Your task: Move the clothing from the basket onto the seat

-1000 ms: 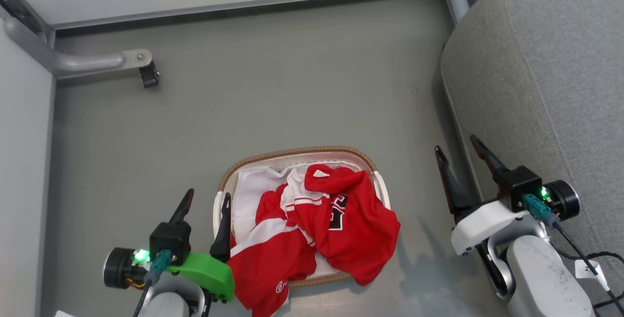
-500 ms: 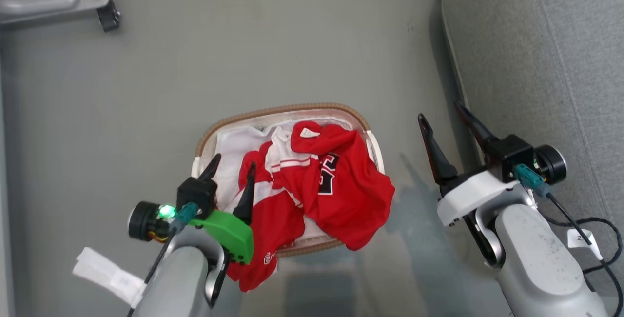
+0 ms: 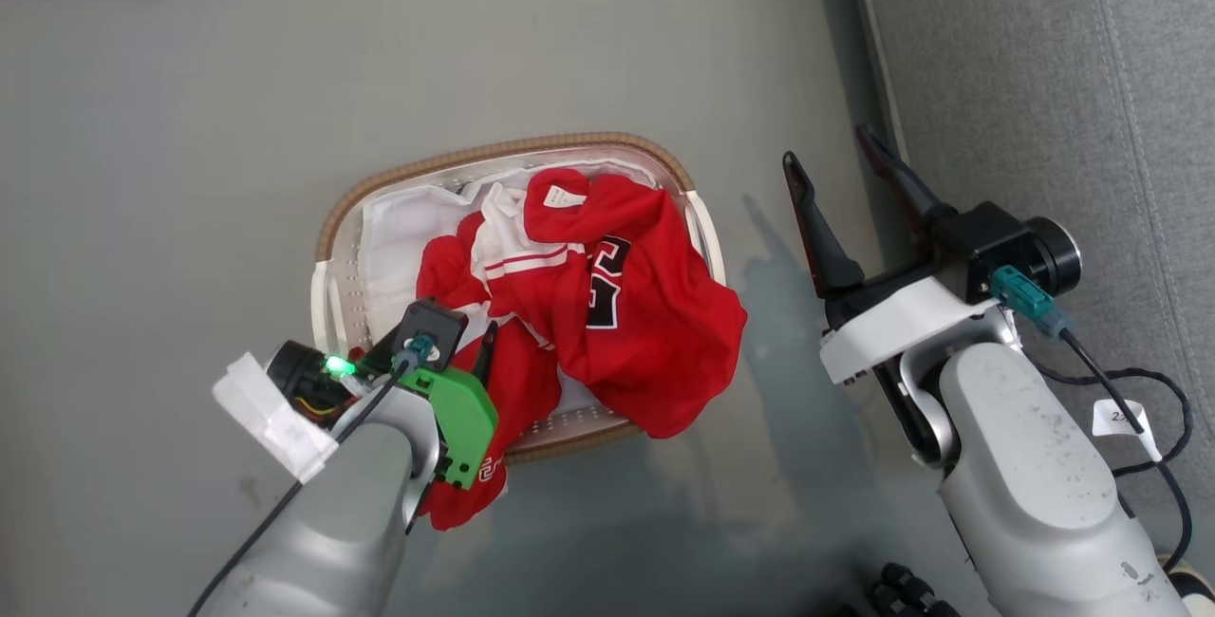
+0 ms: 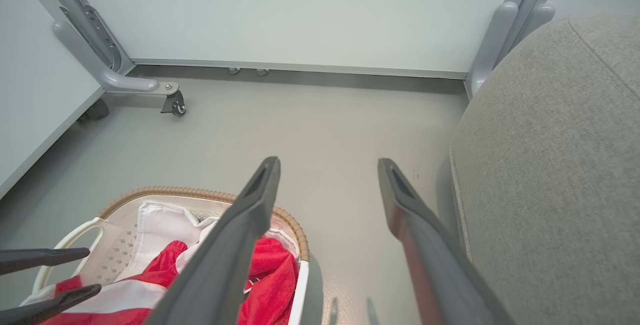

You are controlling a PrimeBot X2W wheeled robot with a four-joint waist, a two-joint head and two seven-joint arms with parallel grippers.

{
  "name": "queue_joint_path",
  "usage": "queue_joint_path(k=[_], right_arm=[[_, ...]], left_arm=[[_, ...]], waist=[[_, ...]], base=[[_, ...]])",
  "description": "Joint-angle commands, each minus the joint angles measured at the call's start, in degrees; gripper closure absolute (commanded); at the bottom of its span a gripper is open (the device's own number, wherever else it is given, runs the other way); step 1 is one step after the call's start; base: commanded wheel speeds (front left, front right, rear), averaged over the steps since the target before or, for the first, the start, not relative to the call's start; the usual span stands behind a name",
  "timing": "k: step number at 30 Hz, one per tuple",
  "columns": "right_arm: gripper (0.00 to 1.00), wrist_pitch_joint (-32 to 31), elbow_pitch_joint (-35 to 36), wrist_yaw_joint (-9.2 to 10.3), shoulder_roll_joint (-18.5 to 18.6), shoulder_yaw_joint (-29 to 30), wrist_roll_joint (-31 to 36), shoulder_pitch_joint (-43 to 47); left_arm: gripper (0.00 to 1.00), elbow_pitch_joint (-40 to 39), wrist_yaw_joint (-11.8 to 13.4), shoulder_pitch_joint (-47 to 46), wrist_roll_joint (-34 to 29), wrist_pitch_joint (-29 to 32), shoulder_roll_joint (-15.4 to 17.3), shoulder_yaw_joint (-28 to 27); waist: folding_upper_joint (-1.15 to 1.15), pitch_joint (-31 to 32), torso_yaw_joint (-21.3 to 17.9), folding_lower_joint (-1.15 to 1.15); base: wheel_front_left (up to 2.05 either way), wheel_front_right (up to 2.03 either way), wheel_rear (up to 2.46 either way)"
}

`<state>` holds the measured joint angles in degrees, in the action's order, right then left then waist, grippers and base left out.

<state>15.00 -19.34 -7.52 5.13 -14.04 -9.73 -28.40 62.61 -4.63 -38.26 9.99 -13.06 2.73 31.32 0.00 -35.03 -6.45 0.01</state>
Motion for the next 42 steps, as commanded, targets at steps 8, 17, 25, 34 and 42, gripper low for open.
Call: queue_joint_path(k=[8,17,25,34,42], right_arm=[[0.0,0.3,3.0,0.06,-1.5,0.5,-0.8,-2.1],[0.0,0.3,4.2,0.06,-2.0,-0.2,-1.2,-3.3],[0.0,0.3,4.3,0.06,-2.1,-2.1,-4.3,-3.9],[0.0,0.3,5.1,0.06,-2.1,-3.0,-6.4,-4.8],[0.0,0.3,5.8,0.06,-2.1,-3.5,-7.4,-4.7]], left_arm=[[0.0,7.6,2.5,-8.0,-0.5,5.2,0.4,4.1],[0.0,10.8,5.7,-12.3,-2.3,12.8,1.9,6.5],[0.0,11.2,5.3,-15.4,-4.6,21.5,3.9,9.6],[0.0,11.3,4.8,-17.7,-3.6,27.1,5.2,10.1],[0.0,11.4,3.5,-18.1,-3.2,29.2,6.0,10.9]], waist=[[0.0,-6.2,-3.7,-0.01],[0.0,-10.8,-6.6,-0.01],[0.0,-13.5,-8.2,-0.01],[0.0,-15.8,-10.2,-0.01],[0.0,-17.1,-11.0,-0.01]], base=[[0.0,0.0,0.0],[0.0,0.0,0.0],[0.0,0.0,0.0],[0.0,0.0,0.0],[0.0,0.0,0.0]])
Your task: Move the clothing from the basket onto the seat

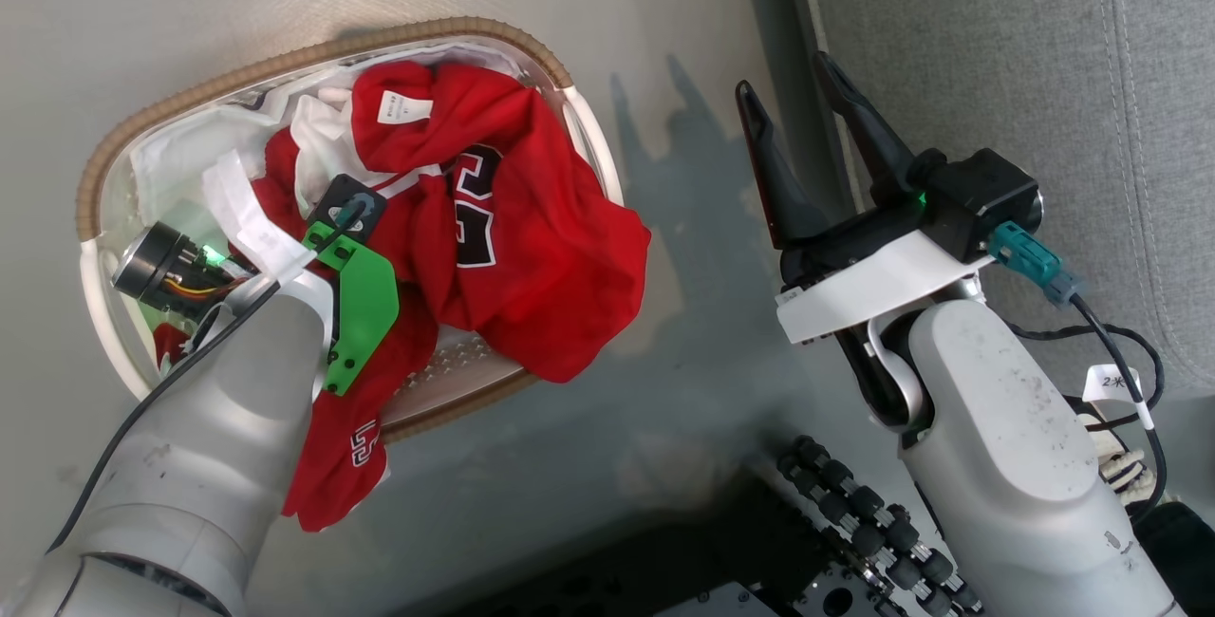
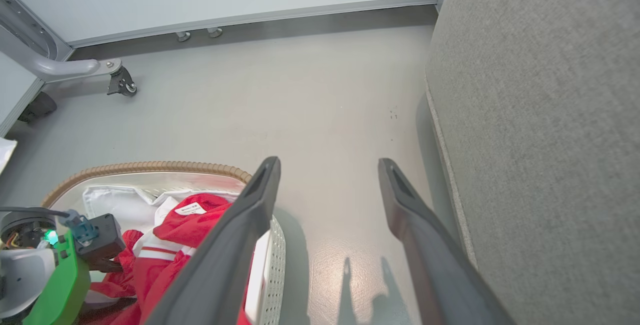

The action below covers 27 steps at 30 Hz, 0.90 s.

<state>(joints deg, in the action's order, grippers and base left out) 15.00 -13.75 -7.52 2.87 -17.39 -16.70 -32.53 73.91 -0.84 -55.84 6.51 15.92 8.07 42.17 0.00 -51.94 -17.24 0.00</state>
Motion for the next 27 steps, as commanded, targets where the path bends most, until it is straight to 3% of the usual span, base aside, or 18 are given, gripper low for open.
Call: queue_joint_path(k=[1,3,4,6,15,27], right_arm=[[0.0,0.3,0.2,0.06,0.1,-0.2,-0.6,-0.6],[0.0,0.3,0.4,0.06,0.1,-0.3,-0.7,-0.7],[0.0,0.3,0.6,0.06,0.1,-0.3,-0.8,-0.7],[0.0,0.3,0.8,0.06,0.1,-0.3,-0.8,-0.7],[0.0,0.3,0.0,0.06,0.1,0.1,-1.3,-0.1],[0.0,0.3,-3.1,0.06,0.2,0.0,0.4,2.5]], left_arm=[[0.0,0.1,-0.6,-0.4,0.4,0.3,0.8,0.2],[0.0,0.1,-0.9,-0.4,0.4,0.0,1.2,0.3],[0.13,0.1,-0.9,-0.4,0.4,0.1,1.5,0.4],[1.0,0.1,-1.2,-0.3,0.7,-0.2,1.7,0.6],[1.0,0.1,-1.6,1.6,1.9,-3.6,2.0,0.9],[1.0,0.0,-2.6,5.6,3.5,-10.6,0.0,1.3]], waist=[[0.0,-0.3,-0.3,0.0],[0.0,-0.5,-0.5,0.0],[0.0,-0.6,-0.6,0.0],[0.0,-0.7,-0.8,0.0],[0.0,1.5,-0.9,0.0],[0.0,12.1,2.1,0.0]], base=[[0.0,0.0,0.0],[0.0,0.0,0.0],[0.0,0.0,0.0],[0.0,0.0,0.0],[0.0,0.0,0.0],[0.0,0.0,0.0]])
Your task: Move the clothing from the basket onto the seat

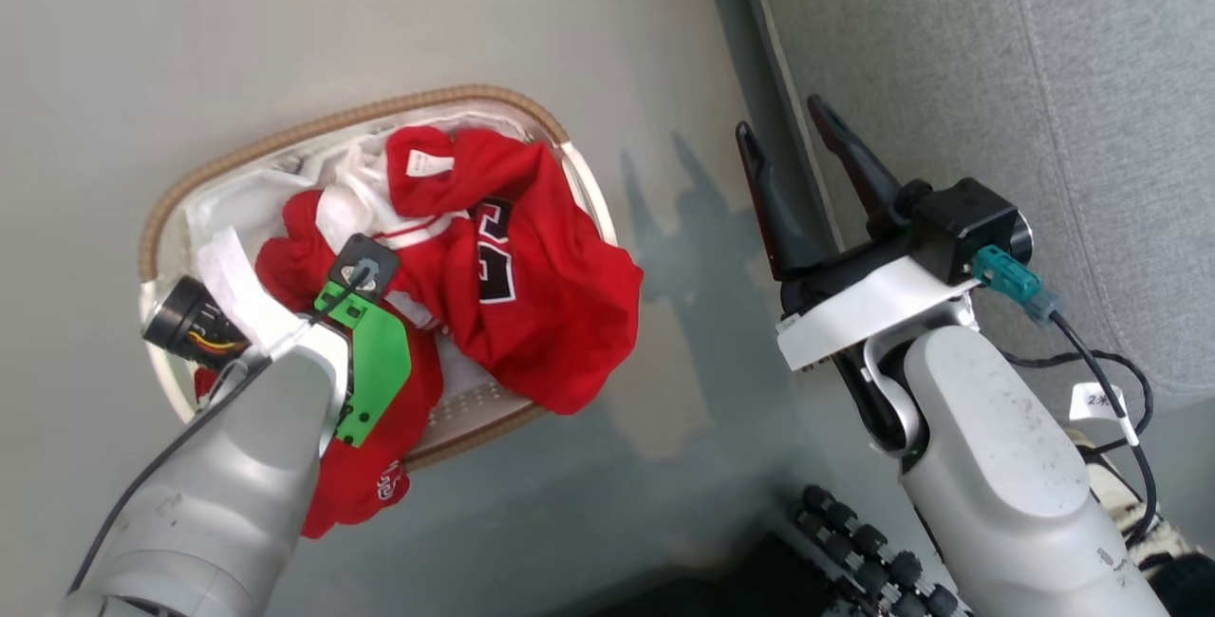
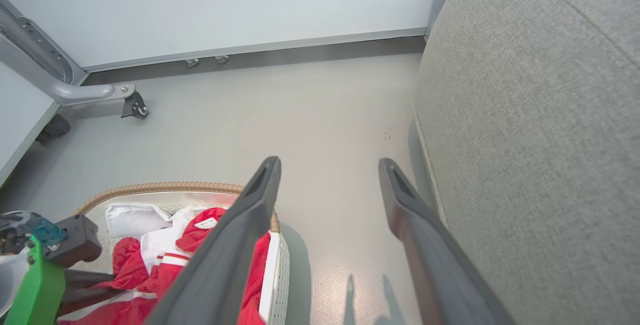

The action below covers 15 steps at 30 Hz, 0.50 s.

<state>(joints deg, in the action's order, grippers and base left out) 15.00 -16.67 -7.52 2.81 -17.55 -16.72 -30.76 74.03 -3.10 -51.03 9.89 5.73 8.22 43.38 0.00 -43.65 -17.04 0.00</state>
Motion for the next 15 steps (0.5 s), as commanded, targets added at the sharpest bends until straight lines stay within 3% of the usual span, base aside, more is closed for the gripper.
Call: queue_joint_path(k=[1,15], right_arm=[[0.0,0.3,-0.5,0.06,0.2,0.2,0.6,1.0],[0.0,0.3,-3.8,0.06,0.3,2.0,2.9,5.9]], left_arm=[[1.0,-0.1,-0.4,1.1,0.2,-0.9,-0.4,0.2],[1.0,-0.3,-1.8,6.7,4.8,-13.0,-4.1,-1.2]], waist=[[0.0,4.6,2.3,0.0],[0.0,17.5,7.9,0.0]], base=[[0.0,0.0,0.0],[0.0,0.0,0.0]])
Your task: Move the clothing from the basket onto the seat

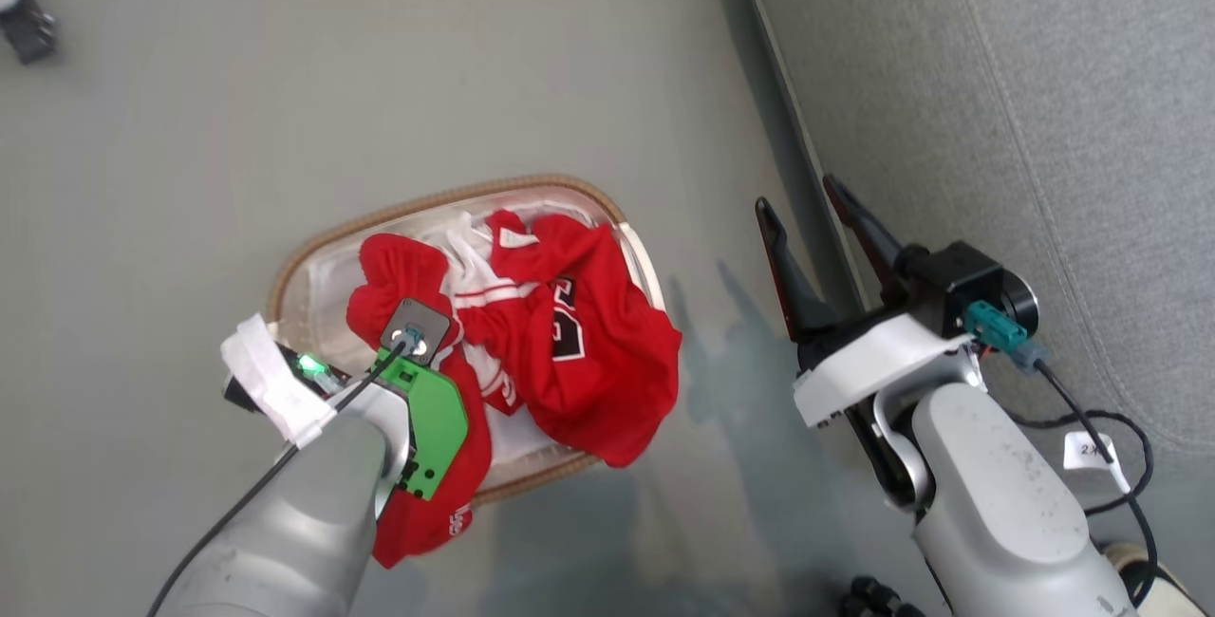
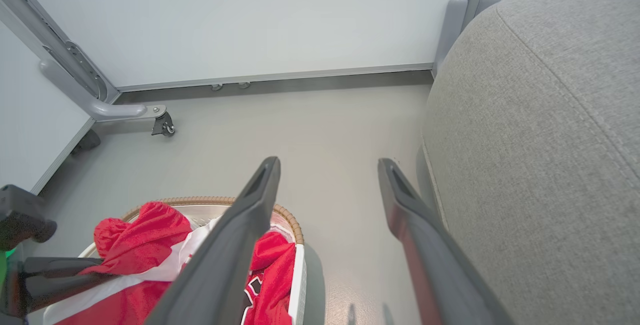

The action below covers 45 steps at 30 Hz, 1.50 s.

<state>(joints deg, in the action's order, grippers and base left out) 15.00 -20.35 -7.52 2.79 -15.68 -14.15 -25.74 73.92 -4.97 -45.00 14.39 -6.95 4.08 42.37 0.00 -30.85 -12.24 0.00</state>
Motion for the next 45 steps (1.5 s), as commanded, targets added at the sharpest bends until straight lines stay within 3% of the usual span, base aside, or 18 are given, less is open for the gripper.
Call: queue_joint_path(k=[1,14,25,33,45], right_arm=[[0.0,0.3,-0.4,0.06,0.3,0.1,0.4,1.4],[0.0,0.3,-2.3,0.06,0.3,1.3,1.8,7.2],[0.0,0.3,-2.4,0.06,1.4,1.1,2.1,11.6],[0.0,0.3,-3.0,0.06,1.8,-0.3,2.3,13.8],[0.0,0.3,-3.9,0.06,1.7,-2.3,1.7,16.4]], left_arm=[[1.0,-0.3,0.2,1.1,0.9,-1.2,-0.3,-0.5],[1.0,-5.9,1.0,6.4,6.8,-7.9,-1.1,-3.0],[1.0,-25.9,3.7,12.9,7.4,-8.3,-0.6,-8.2],[1.0,-40.6,1.9,17.5,5.0,-8.3,-0.7,-13.1],[1.0,-51.2,-0.7,20.4,8.2,-8.3,-1.1,-15.1]], waist=[[0.0,5.6,3.4,0.0],[0.0,15.6,6.2,0.0],[0.0,22.1,6.8,0.0],[0.0,25.5,7.6,0.0],[0.0,28.6,8.0,0.0]], base=[[0.0,0.0,0.0],[0.0,0.0,0.0],[0.0,0.0,0.0],[0.0,0.0,0.0],[0.0,0.0,0.0]])
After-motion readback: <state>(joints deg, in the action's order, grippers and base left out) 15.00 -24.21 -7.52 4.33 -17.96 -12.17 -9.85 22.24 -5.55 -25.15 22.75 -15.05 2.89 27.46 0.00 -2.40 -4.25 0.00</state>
